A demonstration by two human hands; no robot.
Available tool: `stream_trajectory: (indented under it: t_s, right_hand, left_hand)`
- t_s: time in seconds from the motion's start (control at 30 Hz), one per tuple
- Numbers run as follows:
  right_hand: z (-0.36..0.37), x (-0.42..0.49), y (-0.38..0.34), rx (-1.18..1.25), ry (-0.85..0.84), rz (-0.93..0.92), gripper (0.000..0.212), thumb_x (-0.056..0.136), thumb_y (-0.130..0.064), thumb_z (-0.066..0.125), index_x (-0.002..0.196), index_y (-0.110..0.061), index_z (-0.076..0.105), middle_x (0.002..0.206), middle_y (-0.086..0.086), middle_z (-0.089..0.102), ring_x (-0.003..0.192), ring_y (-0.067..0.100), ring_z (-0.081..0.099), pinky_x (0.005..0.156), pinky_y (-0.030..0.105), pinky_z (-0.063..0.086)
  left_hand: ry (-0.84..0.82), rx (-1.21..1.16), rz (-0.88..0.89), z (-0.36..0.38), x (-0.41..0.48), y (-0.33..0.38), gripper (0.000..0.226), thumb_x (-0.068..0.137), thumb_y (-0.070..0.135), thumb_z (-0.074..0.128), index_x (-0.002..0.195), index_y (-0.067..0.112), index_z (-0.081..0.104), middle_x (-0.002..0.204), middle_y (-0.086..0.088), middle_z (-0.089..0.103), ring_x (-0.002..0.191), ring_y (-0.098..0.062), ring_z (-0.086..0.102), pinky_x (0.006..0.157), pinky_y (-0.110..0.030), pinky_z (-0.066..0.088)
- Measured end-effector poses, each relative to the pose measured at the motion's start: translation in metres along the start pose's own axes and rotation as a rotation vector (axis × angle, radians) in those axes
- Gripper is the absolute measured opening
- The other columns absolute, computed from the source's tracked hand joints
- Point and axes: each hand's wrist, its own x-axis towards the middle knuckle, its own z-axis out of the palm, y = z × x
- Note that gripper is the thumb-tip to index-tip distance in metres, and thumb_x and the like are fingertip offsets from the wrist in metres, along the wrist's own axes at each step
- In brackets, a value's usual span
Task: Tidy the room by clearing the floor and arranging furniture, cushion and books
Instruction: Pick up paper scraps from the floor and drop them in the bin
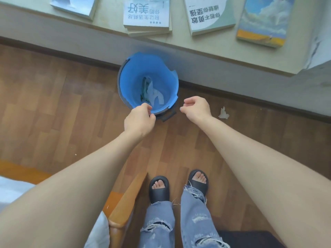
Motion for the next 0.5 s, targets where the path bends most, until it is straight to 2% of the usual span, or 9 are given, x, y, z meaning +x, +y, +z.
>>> stream_trajectory:
  t_s: [0.13, 0.37, 0.5]
  right_hand:
    - [-0.022, -0.002, 0.034, -0.061, 0.013, 0.017, 0.032, 0.085, -0.019, 0.068, 0.116, -0.021, 0.063, 0.113, -0.006, 0.066, 0.103, 0.014, 0.062, 0.092, 0.032, 0.052]
    - [-0.066, -0.001, 0.088, -0.091, 0.095, 0.097, 0.035, 0.086, -0.020, 0.065, 0.120, -0.023, 0.061, 0.118, -0.009, 0.064, 0.107, 0.013, 0.061, 0.089, 0.026, 0.048]
    - [-0.093, 0.008, 0.120, -0.112, 0.138, 0.106, 0.037, 0.085, -0.020, 0.065, 0.121, -0.024, 0.060, 0.123, -0.007, 0.064, 0.110, 0.015, 0.061, 0.092, 0.030, 0.049]
  left_hand:
    - [-0.038, 0.079, 0.086, 0.023, -0.007, 0.024, 0.034, 0.092, 0.025, 0.045, 0.124, 0.022, 0.054, 0.119, 0.006, 0.062, 0.109, -0.018, 0.057, 0.084, -0.034, 0.046]
    - [-0.098, 0.204, 0.271, 0.061, -0.015, 0.084, 0.034, 0.092, 0.028, 0.049, 0.126, 0.022, 0.053, 0.120, 0.004, 0.060, 0.108, -0.021, 0.057, 0.085, -0.036, 0.047]
    - [-0.101, 0.238, 0.335, 0.088, -0.010, 0.113, 0.035, 0.092, 0.028, 0.049, 0.126, 0.022, 0.052, 0.121, 0.004, 0.060, 0.107, -0.021, 0.057, 0.082, -0.033, 0.045]
